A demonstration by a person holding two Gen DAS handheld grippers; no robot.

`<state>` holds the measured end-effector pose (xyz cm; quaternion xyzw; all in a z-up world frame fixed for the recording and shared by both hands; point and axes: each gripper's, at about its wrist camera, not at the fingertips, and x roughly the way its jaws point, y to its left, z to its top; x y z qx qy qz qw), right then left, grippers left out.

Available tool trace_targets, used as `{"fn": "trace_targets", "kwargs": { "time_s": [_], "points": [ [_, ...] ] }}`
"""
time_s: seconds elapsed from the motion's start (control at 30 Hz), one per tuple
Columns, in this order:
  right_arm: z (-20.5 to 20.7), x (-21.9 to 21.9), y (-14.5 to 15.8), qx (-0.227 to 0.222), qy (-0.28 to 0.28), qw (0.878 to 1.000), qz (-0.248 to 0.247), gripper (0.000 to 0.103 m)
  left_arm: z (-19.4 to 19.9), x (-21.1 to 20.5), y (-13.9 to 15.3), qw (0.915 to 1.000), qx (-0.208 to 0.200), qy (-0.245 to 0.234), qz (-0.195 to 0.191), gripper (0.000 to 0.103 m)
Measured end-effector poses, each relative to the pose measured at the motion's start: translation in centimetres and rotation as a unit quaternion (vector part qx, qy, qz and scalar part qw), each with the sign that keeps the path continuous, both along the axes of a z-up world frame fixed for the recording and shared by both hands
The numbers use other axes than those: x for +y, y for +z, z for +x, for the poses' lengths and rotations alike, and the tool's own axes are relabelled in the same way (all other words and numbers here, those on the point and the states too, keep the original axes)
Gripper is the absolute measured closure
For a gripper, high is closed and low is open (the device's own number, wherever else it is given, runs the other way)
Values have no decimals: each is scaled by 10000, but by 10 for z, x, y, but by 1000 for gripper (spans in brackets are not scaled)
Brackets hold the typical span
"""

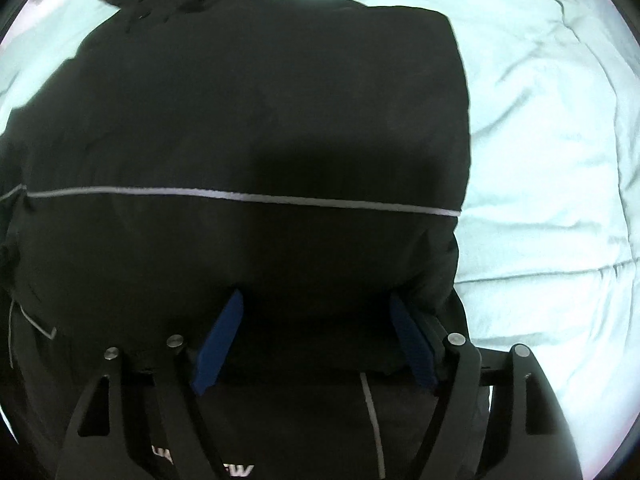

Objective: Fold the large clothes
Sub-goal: 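Release the sleeve and smooth the folded jacket side with the right gripper, then grasp the black jacket's hood with both grippers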

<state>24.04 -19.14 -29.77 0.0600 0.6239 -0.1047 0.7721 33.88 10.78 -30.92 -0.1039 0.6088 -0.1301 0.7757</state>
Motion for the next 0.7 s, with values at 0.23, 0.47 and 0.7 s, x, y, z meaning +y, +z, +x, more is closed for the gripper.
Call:
{"fn": "trace_targets", "kwargs": {
  "time_s": [0.23,0.47,0.7],
  "points": [
    [-10,-20,70,-470,-344,9977,343,26,24,15,86,9932,-896,-258,-695,51],
    [91,-50,130,-1640,-268,9848,509,26,110,13,138,9804,-1772,-23,-854,50],
    [211,-78,101,-2035,-220,9767,642,26,216,-25,96,9829,-1657,-96,-803,50]
  ]
}}
